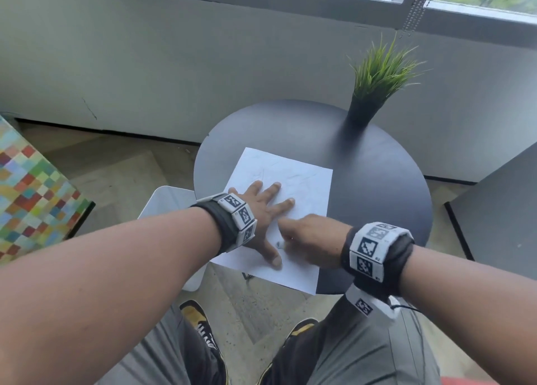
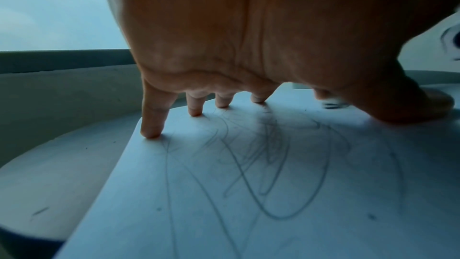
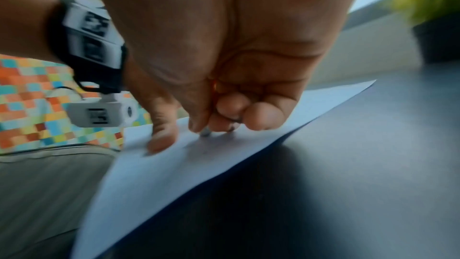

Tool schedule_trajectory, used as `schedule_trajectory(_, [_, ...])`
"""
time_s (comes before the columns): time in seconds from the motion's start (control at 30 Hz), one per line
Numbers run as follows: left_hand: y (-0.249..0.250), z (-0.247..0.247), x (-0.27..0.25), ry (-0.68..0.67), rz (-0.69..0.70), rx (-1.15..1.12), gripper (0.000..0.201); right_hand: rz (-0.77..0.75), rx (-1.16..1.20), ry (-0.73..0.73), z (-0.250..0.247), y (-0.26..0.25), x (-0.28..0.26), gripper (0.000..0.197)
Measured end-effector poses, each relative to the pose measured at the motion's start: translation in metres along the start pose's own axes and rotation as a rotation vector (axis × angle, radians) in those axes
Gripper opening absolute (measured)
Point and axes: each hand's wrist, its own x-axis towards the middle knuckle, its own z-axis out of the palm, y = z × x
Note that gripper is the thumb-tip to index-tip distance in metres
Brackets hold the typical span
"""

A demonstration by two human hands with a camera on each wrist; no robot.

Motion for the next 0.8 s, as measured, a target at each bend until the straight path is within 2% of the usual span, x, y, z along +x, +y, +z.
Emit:
schedule_trajectory(0.07, [-0.001, 0.0, 0.001, -0.002, 0.005, 0.001, 0.135, 0.021, 0.012, 0.035, -0.007, 0.009, 0.006, 0.018])
schedule_trajectory(0.17, [-0.001, 0.001, 0.002, 0.004, 0.004, 0.013, 0.136, 0.268, 0.076, 0.2, -0.018, 0.033, 0.021, 0.015])
schedule_trajectory(0.2, [-0.001, 0.001, 0.002, 0.007, 0.002, 0.013, 0.137, 0.27, 0.058, 0.208, -0.015, 0.031, 0.021, 0.015])
schedule_trajectory(0.3, [-0.002, 0.002, 0.001, 0.002, 0.006, -0.01, 0.14, 0.049, 0.039, 0.07, -0.006, 0.003, 0.01, 0.016])
schedule_trajectory(0.37, [-0.002, 0.002, 0.0, 0.0, 0.009, -0.006, 0.14, 0.005, 0.045, 0.026, -0.007, 0.005, 0.009, 0.018])
schedule_trajectory(0.5, [-0.002, 0.003, 0.001, 0.019, 0.003, 0.021, 0.142, 0.31, 0.075, 0.204, -0.021, 0.037, 0.025, 0.021])
schedule_trajectory(0.57, [-0.002, 0.003, 0.001, 0.013, 0.001, 0.014, 0.143, 0.228, 0.045, 0.165, -0.014, 0.021, 0.021, 0.018])
schedule_trajectory(0.63, [-0.002, 0.003, 0.0, -0.002, 0.002, -0.005, 0.143, 0.04, 0.063, 0.058, -0.003, -0.002, 0.011, 0.021])
schedule_trajectory(0.7, [-0.002, 0.002, 0.0, -0.005, 0.003, -0.002, 0.143, -0.006, 0.037, 0.036, -0.004, 0.0, 0.01, 0.025])
schedule_trajectory(0.8, [-0.002, 0.002, 0.001, 0.005, 0.0, 0.017, 0.142, 0.264, 0.044, 0.188, -0.018, 0.032, 0.025, 0.022])
